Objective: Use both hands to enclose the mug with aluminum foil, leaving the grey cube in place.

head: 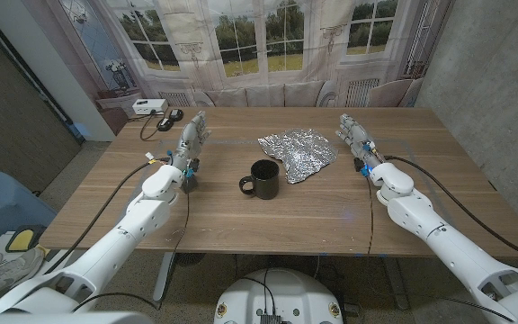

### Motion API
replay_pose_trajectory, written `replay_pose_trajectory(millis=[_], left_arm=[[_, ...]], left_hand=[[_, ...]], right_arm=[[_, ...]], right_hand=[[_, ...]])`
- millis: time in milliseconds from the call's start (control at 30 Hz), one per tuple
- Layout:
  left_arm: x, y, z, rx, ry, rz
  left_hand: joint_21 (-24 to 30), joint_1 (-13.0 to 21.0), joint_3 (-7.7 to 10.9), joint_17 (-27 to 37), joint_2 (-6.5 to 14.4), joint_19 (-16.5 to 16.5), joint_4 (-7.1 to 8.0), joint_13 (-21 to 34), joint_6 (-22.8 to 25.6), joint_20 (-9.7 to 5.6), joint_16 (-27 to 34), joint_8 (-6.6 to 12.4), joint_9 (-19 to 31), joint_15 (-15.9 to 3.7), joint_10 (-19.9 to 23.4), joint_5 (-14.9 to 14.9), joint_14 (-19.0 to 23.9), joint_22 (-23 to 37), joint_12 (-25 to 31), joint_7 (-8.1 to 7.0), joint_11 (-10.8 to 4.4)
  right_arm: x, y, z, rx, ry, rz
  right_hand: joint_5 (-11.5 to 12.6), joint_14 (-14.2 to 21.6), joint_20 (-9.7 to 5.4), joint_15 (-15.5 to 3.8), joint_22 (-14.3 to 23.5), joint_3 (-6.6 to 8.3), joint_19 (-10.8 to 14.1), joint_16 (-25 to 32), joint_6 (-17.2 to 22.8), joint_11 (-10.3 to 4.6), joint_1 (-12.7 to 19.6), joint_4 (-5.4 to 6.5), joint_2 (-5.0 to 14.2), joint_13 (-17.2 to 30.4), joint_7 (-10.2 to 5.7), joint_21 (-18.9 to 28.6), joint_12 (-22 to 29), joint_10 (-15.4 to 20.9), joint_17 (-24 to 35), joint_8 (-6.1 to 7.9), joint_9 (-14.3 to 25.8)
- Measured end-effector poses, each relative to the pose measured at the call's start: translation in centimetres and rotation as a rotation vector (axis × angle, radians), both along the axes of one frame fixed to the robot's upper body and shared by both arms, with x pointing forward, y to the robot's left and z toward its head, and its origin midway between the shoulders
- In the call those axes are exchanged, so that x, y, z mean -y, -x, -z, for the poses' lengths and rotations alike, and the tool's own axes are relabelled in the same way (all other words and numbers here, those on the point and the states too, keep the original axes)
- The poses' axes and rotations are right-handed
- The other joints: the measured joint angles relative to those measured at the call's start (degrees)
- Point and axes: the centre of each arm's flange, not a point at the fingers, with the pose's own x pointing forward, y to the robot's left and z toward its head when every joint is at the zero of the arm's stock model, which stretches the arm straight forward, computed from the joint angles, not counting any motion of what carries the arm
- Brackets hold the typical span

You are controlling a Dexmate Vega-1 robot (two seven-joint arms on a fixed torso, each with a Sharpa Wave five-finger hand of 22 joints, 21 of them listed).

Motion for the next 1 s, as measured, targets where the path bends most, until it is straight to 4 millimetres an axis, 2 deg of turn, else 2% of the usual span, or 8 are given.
replay_pose_trajectory(millis=[167, 233, 333, 700, 1000], left_arm=[[-0.3, 0.2, -0.2, 0.019, 0.002, -0.003], [-0.4, 0.3, -0.2, 0.025, 0.001, -0.002], [-0.5, 0.3, -0.2, 0.027, 0.0, -0.002], [-0.8, 0.3, 0.0, 0.031, 0.001, 0.003], [-1.2, 0.2, 0.2, 0.031, 0.007, 0.005]], left_hand=[[0.0, 0.0, 0.0, -0.2, 0.0, 0.0, 0.0, -0.2, 0.0, 0.0, 0.0, 0.21, -0.2, 0.0, -0.2, 0.0, 0.0, 0.0, 0.0, 0.0, 0.2], [0.0, 0.0, 0.0, -0.2, 0.0, 0.0, 0.0, -0.2, 0.0, 0.0, 0.2, 0.21, -0.2, 0.0, -0.2, 0.0, 0.0, 0.0, 0.0, 0.0, 0.21], [0.0, 0.0, 0.0, -0.2, 0.0, 0.0, 0.0, -0.4, 0.0, 0.0, 0.2, 0.21, -0.2, 0.0, -0.2, 0.0, 0.0, 0.0, 0.0, 0.0, 0.21], [0.2, 0.0, 0.0, -0.2, 0.0, 0.3, 0.0, -0.7, -0.2, 0.32, 0.4, 0.66, -0.2, 0.0, -0.3, 0.0, 0.0, 0.0, 0.4, 0.43, 0.73], [0.2, 0.0, -0.01, -0.4, 0.0, 0.6, 0.0, -1.0, -0.1, 0.61, 0.4, 0.66, -0.2, 0.38, -0.2, 0.0, -0.3, 0.0, 0.6, 0.52, 1.26]], right_arm=[[-0.6, 0.5, -0.1, -0.001, 0.059, 0.046], [-1.0, 0.8, -0.3, 0.001, 0.104, 0.074], [-1.3, 1.1, -0.6, 0.002, 0.17, 0.123], [-3.6, 2.1, -1.9, 0.027, 0.439, 0.293], [-5.2, 2.4, -3.0, 0.054, 0.603, 0.412]], right_hand=[[0.0, -0.2, -0.33, 0.21, 0.0, -0.26, 0.3, 0.0, 0.0, 0.01, 0.7, -0.26, -0.59, -0.4, 0.0, 0.0, 0.0, 0.0, -0.4, 0.21, 0.0], [0.0, -0.4, -0.33, 0.66, 0.0, -0.34, 0.3, 0.0, 0.0, 0.66, 0.7, -0.8, -1.42, -0.6, 0.01, 0.0, 0.0, 0.2, -0.8, 0.21, 0.0], [0.0, -0.2, -0.33, 1.25, 0.0, -0.38, 0.3, -0.4, 0.0, 1.13, 0.8, -0.84, -2.11, -0.7, 0.01, 0.0, 0.0, 0.1, -1.0, 0.21, 0.0], [0.0, 0.1, -0.33, 1.55, 0.0, -0.79, 0.3, -0.4, 0.4, 1.43, 1.1, -1.25, -2.84, -1.0, -0.4, -0.3, 0.0, 0.4, -1.7, 0.45, 0.0], [0.0, 1.1, -0.05, 1.83, 0.0, -1.18, 1.8, -0.4, 1.2, 1.63, 0.9, -1.31, -3.44, -1.2, -1.21, -0.3, 0.0, 1.1, -2.3, 0.85, 0.0]])
